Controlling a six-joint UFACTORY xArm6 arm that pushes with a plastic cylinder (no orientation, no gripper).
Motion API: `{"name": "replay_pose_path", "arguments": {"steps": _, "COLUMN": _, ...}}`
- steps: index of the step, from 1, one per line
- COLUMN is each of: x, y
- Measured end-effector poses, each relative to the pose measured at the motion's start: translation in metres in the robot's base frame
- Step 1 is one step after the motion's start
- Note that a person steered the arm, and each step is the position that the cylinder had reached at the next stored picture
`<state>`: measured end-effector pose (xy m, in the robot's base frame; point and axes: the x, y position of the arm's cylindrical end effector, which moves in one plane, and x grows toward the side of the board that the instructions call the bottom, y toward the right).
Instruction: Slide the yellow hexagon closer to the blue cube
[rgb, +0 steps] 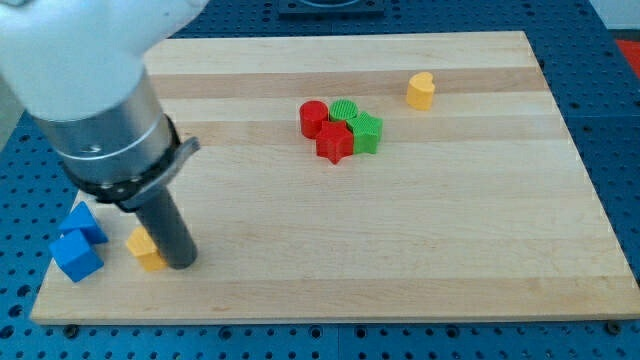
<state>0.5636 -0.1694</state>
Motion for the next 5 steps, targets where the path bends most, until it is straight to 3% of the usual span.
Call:
{"name": "replay_pose_path", "arguments": {"steps": 3, "x": 0.000, "y": -0.029}}
{"name": "replay_pose_path", "arguments": {"steps": 4, "x": -0.001, "y": -0.012}}
{"name": "replay_pose_path", "arguments": {"steps": 5, "x": -0.028, "y": 0.085}}
